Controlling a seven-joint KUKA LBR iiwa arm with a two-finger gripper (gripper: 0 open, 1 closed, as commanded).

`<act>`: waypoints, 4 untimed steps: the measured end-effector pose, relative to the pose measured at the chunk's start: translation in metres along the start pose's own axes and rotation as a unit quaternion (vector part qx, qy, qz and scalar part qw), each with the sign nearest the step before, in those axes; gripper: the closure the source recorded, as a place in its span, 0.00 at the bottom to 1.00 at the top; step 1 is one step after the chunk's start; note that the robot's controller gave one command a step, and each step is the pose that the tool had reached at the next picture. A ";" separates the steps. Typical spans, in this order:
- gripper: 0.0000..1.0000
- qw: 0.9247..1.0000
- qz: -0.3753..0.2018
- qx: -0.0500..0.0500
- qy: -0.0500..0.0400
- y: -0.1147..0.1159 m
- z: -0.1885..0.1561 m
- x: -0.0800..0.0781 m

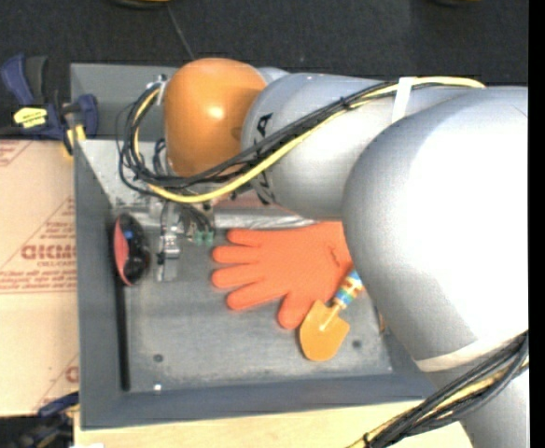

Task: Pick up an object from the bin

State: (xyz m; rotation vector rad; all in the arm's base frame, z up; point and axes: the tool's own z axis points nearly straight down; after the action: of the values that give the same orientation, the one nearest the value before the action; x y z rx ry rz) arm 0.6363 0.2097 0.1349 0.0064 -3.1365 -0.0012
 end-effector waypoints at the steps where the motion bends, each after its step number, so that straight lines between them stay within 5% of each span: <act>1: 0.00 1.000 0.002 -0.001 -0.004 -0.001 -0.006 -0.002; 2: 0.00 0.998 -0.060 0.000 -0.004 -0.059 0.028 0.002; 3: 0.00 0.980 -0.201 0.000 -0.006 -0.094 0.017 0.016; 4: 0.00 0.945 -0.326 0.001 -0.006 -0.110 0.025 0.009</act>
Offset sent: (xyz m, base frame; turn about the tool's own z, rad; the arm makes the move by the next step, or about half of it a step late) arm -0.0058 -0.1239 -0.0649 -0.2468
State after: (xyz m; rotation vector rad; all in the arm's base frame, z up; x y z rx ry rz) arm 0.6278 0.1001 0.1093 1.0313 -2.9748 -0.0001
